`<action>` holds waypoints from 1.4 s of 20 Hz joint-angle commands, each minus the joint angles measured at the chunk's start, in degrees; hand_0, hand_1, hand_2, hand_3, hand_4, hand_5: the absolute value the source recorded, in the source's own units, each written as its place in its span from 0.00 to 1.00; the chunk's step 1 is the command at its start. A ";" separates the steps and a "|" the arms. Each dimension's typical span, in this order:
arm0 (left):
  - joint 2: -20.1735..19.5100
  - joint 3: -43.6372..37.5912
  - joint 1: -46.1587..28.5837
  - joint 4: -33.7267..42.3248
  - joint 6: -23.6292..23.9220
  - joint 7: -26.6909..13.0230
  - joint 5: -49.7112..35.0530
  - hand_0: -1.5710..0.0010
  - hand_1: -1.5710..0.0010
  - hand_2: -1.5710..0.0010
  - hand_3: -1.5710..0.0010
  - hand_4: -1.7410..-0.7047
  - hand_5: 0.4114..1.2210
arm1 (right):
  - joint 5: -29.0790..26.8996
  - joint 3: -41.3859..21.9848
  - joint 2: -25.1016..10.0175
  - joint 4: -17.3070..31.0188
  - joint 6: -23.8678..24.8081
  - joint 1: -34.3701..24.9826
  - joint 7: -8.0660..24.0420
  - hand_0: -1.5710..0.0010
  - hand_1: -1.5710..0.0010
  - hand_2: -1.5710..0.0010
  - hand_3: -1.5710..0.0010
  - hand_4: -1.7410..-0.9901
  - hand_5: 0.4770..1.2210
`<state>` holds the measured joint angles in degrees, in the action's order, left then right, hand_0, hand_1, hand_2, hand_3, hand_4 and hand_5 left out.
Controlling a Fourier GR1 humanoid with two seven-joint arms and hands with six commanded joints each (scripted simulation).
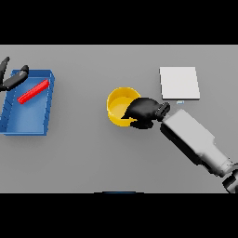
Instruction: Pick up the red beaker and tilt it to pour out 1 green nut into yellow bowl. Pick up the yellow bowl and place it on the metallic measuring scale.
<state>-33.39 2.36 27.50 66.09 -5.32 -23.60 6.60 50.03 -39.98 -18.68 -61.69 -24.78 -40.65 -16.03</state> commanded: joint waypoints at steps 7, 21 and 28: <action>0.06 0.00 0.29 -0.07 -0.43 -0.17 -0.30 1.00 1.00 1.00 1.00 0.92 0.36 | -1.45 0.41 -0.82 -2.15 -2.73 -0.42 2.50 0.05 0.05 0.13 0.24 0.04 0.98; 0.10 -0.39 0.30 0.96 -0.86 -0.66 -1.43 1.00 1.00 1.00 1.00 0.91 0.36 | -5.76 6.65 -9.35 -17.26 -10.15 1.68 10.44 0.03 0.00 0.03 0.25 0.00 1.00; 0.05 -1.02 -0.02 1.98 -0.71 -2.60 -2.32 1.00 1.00 1.00 1.00 0.87 0.40 | -5.23 11.64 -12.93 -10.64 -3.91 -2.01 10.87 0.01 0.00 0.02 0.26 0.00 1.00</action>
<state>-33.34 1.33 27.49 68.07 -6.02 -26.22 4.28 44.81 -28.33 -31.63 -72.32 -28.70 -42.66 -4.97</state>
